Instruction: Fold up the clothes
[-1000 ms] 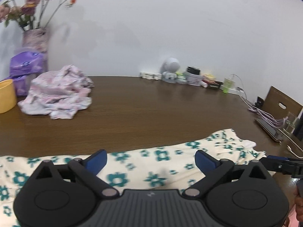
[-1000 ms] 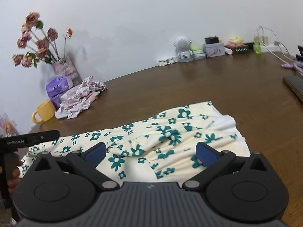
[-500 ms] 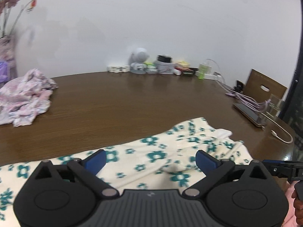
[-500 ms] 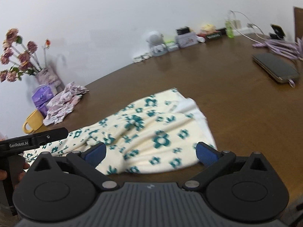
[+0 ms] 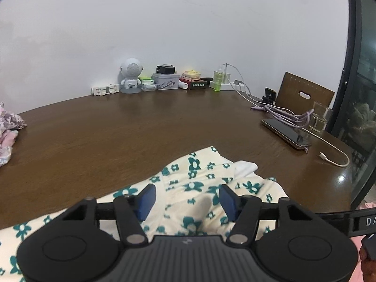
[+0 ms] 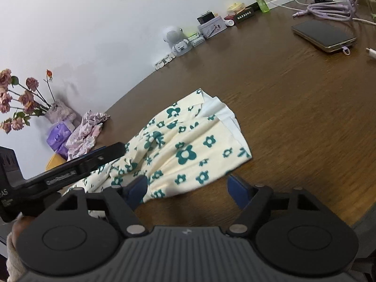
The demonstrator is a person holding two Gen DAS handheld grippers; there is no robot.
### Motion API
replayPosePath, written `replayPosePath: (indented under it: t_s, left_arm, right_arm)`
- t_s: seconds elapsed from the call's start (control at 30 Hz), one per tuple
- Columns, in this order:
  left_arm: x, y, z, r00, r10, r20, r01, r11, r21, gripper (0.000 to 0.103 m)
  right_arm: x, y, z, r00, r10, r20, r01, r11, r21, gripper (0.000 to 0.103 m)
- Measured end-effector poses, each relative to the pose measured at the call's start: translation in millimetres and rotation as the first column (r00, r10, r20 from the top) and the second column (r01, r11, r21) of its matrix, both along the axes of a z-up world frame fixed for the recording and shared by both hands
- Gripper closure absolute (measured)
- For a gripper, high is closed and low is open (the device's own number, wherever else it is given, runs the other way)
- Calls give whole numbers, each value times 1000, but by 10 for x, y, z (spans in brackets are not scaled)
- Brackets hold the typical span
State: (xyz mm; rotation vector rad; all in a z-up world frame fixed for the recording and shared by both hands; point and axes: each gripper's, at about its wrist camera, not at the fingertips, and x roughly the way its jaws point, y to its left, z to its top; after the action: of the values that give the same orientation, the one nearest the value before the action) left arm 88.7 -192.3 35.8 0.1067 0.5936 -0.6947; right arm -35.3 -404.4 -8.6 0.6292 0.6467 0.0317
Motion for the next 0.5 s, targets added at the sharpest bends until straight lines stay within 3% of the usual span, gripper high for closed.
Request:
replayPosePath:
  t_s: [0.07,0.17,0.3,0.5]
  left_arm:
    - [55,-46,-34,1000,6,-4,-6,1000,6,52]
    - [165,-105,-184,997,-17,-76,20,999,29,61]
    - [137,-84,-264,997,-32,-65,34,999,42,62]
    - [152,-40,-281,997,-35,-71,37,999,26,62]
  right_arm:
    - [87,9,-15,1000,-15,4,15,1000,11,26]
    - [228,-6,-45,999,-46,18,45,998,39,27]
    - [408,-43,-68,996,-86,28,83,994,76,28]
    - [665,-127,-83,990,-138,17,135,986,102,38]
